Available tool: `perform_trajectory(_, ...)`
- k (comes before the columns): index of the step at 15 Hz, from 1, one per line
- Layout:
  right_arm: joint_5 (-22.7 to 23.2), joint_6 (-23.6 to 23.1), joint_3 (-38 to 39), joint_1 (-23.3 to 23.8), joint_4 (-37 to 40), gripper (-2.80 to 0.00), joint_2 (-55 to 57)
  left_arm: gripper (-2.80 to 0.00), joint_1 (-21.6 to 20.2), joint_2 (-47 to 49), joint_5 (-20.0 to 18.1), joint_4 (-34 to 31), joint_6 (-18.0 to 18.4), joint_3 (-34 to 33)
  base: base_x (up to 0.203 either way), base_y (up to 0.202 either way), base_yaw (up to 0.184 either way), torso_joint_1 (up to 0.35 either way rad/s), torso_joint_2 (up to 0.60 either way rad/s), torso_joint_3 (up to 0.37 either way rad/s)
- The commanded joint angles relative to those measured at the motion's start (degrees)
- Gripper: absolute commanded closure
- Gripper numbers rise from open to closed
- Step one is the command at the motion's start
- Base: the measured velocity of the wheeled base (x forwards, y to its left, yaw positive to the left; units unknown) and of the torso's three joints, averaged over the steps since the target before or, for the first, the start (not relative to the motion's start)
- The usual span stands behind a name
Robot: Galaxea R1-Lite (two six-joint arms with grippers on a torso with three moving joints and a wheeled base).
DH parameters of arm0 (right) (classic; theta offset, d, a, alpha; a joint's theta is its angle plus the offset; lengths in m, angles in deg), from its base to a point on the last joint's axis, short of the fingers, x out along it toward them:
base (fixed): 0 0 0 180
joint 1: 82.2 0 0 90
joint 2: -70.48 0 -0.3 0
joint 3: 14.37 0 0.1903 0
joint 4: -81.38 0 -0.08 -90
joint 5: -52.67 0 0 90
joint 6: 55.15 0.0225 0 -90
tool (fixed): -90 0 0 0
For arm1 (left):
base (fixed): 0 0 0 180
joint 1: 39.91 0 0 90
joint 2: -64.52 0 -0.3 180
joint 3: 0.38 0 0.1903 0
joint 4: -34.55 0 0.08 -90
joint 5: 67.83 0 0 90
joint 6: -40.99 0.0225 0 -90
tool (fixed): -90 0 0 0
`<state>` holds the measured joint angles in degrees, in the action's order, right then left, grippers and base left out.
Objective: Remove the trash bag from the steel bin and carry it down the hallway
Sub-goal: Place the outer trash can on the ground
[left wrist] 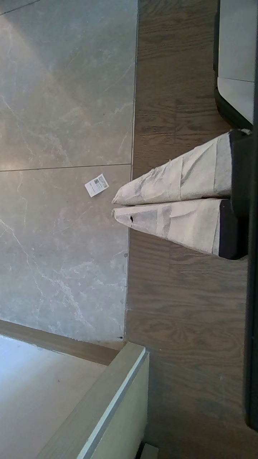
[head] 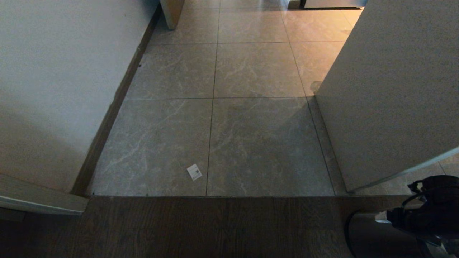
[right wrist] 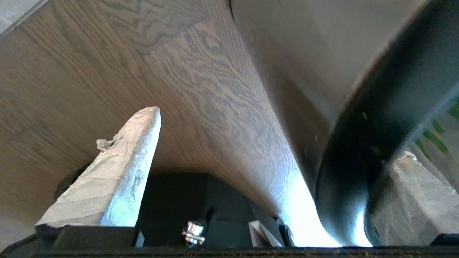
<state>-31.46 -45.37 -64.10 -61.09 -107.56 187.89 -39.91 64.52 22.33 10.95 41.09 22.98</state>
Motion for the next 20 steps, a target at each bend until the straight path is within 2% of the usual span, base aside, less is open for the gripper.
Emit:
perform_trajectory(1,0.11,0.07,-0.31,-0.02,-1.68,-2.80,2.08,0.00,0.00,0.00,0.02,-0.03,-0.01,0.00,0.000,0.000,0.000,0.000,0.00,0.000)
perform_trajectory(9,0.20,0.15,-1.05,1.18,-4.64,-2.80,4.58,0.00,0.00,0.00,0.02,-0.03,-0.01,0.00,0.000,0.000,0.000,0.000,0.00,0.000)
perform_trajectory(10,0.64,0.23,-1.13,1.30,-5.64,0.00,4.76,0.00,0.00,0.00,0.02,-0.03,-0.01,0.00,0.000,0.000,0.000,0.000,0.00,0.000)
perform_trajectory(20,1.57,-5.98,-0.57,2.34,-5.72,0.00,0.53,0.00,0.00,0.00,0.02,-0.03,-0.01,0.00,0.000,0.000,0.000,0.000,0.00,0.000)
